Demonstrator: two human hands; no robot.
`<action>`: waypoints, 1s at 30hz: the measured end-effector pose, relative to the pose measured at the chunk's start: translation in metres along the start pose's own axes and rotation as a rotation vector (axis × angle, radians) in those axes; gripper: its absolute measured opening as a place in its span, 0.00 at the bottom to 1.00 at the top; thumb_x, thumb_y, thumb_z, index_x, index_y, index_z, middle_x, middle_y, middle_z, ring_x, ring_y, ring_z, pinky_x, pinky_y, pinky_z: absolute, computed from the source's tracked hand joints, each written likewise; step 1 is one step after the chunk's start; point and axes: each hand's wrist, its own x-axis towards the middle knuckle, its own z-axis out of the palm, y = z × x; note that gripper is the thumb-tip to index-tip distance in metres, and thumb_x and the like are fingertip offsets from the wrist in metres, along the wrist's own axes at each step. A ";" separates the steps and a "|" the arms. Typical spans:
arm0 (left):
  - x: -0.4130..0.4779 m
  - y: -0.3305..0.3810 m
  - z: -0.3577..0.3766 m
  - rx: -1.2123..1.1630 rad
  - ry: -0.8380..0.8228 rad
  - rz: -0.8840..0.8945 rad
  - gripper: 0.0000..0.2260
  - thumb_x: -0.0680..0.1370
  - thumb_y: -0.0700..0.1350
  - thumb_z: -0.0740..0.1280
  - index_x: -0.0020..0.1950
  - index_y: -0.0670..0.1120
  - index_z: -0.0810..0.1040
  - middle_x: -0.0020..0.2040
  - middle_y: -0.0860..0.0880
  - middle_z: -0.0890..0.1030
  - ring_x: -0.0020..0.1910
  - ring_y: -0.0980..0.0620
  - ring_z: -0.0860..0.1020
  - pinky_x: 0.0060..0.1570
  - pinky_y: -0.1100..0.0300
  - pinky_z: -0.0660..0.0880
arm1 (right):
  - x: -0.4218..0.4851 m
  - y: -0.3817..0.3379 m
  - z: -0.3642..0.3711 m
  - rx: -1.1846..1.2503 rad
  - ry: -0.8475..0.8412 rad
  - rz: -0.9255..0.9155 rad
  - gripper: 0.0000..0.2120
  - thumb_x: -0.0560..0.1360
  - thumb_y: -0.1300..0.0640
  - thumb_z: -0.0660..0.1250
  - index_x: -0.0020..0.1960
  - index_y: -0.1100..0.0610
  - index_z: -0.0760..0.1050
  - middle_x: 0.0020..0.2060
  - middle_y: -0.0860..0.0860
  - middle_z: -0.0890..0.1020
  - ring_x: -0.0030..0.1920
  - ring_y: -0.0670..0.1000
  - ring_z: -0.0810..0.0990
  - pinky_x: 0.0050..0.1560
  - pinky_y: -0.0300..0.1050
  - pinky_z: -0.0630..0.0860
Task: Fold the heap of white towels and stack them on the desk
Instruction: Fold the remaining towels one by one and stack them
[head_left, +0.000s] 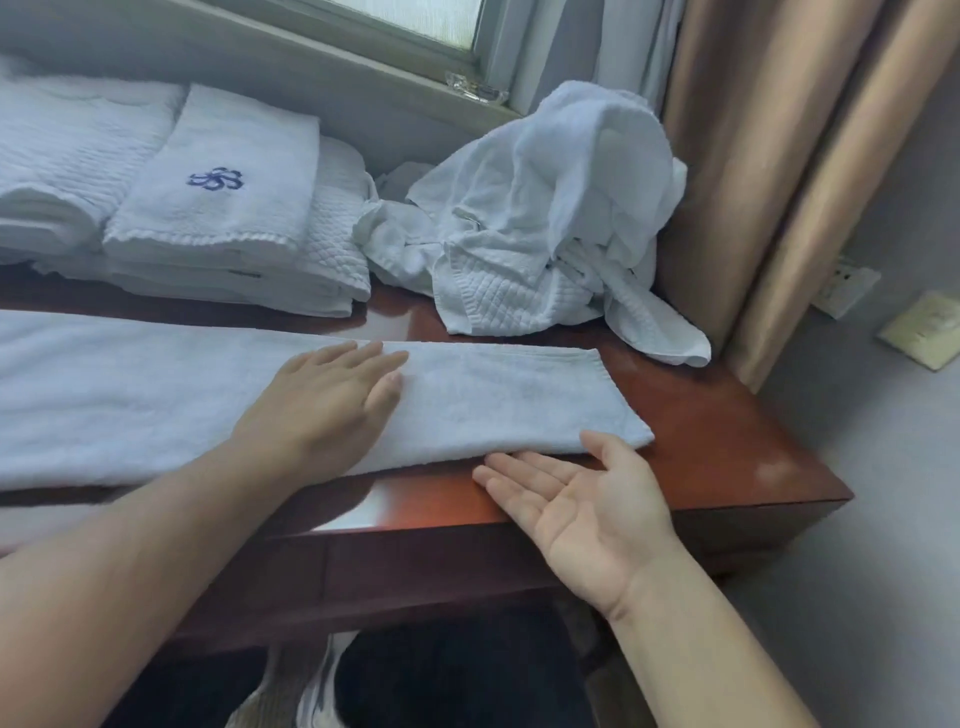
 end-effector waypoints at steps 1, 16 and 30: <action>0.000 -0.001 -0.001 -0.022 0.013 -0.004 0.31 0.79 0.63 0.38 0.79 0.59 0.62 0.80 0.55 0.60 0.80 0.55 0.55 0.78 0.53 0.51 | 0.005 0.002 0.005 0.025 -0.031 0.028 0.28 0.82 0.47 0.61 0.64 0.74 0.69 0.56 0.74 0.79 0.55 0.74 0.81 0.59 0.64 0.78; -0.004 -0.001 -0.007 -0.202 0.115 -0.022 0.23 0.84 0.59 0.50 0.76 0.54 0.70 0.75 0.55 0.70 0.76 0.55 0.62 0.72 0.60 0.57 | 0.079 -0.057 0.030 -0.629 0.643 -0.708 0.06 0.72 0.56 0.72 0.44 0.55 0.75 0.37 0.47 0.82 0.35 0.47 0.81 0.30 0.39 0.71; -0.057 -0.100 -0.133 -1.046 -0.036 -0.715 0.13 0.80 0.48 0.69 0.59 0.41 0.83 0.45 0.46 0.86 0.39 0.51 0.83 0.44 0.55 0.82 | 0.024 0.132 0.185 -2.119 -0.248 -1.556 0.12 0.56 0.60 0.77 0.32 0.51 0.75 0.21 0.47 0.74 0.19 0.50 0.70 0.25 0.39 0.49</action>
